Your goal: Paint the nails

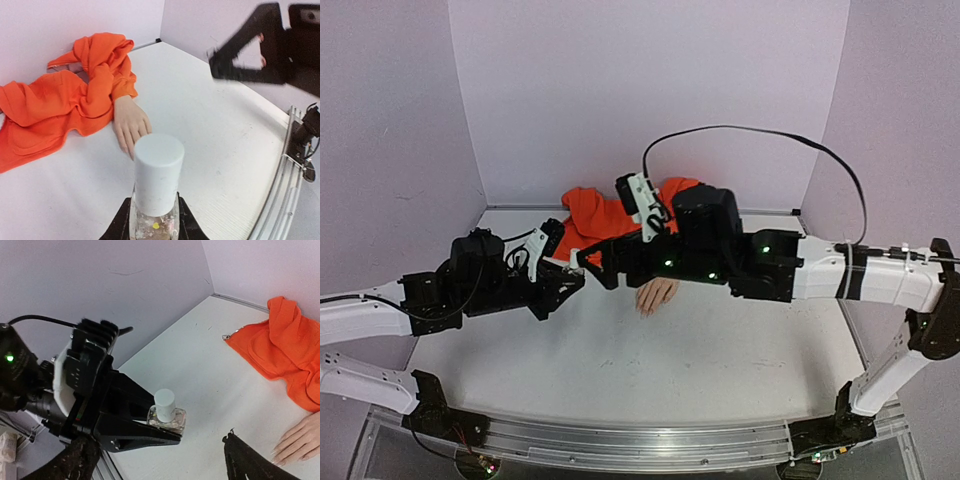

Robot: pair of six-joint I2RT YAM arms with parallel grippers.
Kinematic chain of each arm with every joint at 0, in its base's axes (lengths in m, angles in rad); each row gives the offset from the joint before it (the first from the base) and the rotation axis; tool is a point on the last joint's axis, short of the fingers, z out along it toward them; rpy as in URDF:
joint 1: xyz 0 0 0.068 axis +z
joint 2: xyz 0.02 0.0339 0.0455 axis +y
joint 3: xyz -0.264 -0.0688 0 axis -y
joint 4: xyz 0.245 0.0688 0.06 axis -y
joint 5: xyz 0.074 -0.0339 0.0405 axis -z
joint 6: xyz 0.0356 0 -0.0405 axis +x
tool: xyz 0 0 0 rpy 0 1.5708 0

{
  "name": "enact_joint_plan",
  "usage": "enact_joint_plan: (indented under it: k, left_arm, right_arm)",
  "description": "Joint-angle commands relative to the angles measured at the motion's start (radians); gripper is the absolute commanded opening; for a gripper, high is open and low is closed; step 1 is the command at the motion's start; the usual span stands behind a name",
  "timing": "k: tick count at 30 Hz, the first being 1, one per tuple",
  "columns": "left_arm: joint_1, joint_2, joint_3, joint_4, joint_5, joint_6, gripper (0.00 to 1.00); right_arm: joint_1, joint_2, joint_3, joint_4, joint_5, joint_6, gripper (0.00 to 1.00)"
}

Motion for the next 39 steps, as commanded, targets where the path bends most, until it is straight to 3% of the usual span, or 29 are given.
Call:
enact_joint_plan:
  k: [1,6,10,17,30,32,35,37,39]
  left_arm:
    - [0.002,-0.05,-0.02,0.063,0.217,-0.062,0.0]
    - [0.002,-0.065,0.014,0.067,0.555,-0.033,0.0]
    - [0.001,-0.038,0.067,0.066,0.73,-0.03,0.0]
    - [0.002,0.055,0.129,0.066,0.89,-0.044,0.0]
    - [0.002,0.091,0.144,0.066,0.912,-0.023,0.0]
    - [0.002,0.091,0.144,0.066,0.896,-0.02,0.0]
    - [0.002,0.068,0.13,0.064,0.747,-0.016,0.0]
    - [0.002,0.047,0.12,0.015,0.522,-0.012,0.0]
    - [0.002,0.038,0.128,-0.068,0.199,-0.012,0.0]
  right_arm:
    - [-0.103,-0.143,-0.076,0.027,-0.243,-0.102,0.95]
    - [-0.199,-0.183,-0.195,0.178,-0.742,-0.185,0.98]
    - [-0.202,-0.111,-0.173,0.265,-0.978,-0.146,0.84]
    - [-0.199,-0.047,-0.162,0.418,-1.109,-0.058,0.67]
    - [-0.177,0.022,-0.127,0.463,-1.186,-0.031,0.16]
    - [-0.177,0.023,-0.127,0.46,-1.181,-0.032,0.0]
    - [-0.177,0.023,-0.136,0.459,-1.141,-0.022,0.0]
    - [-0.177,0.023,-0.143,0.436,-1.04,-0.009,0.0]
    - [-0.177,0.018,-0.159,0.387,-0.868,0.006,0.0]
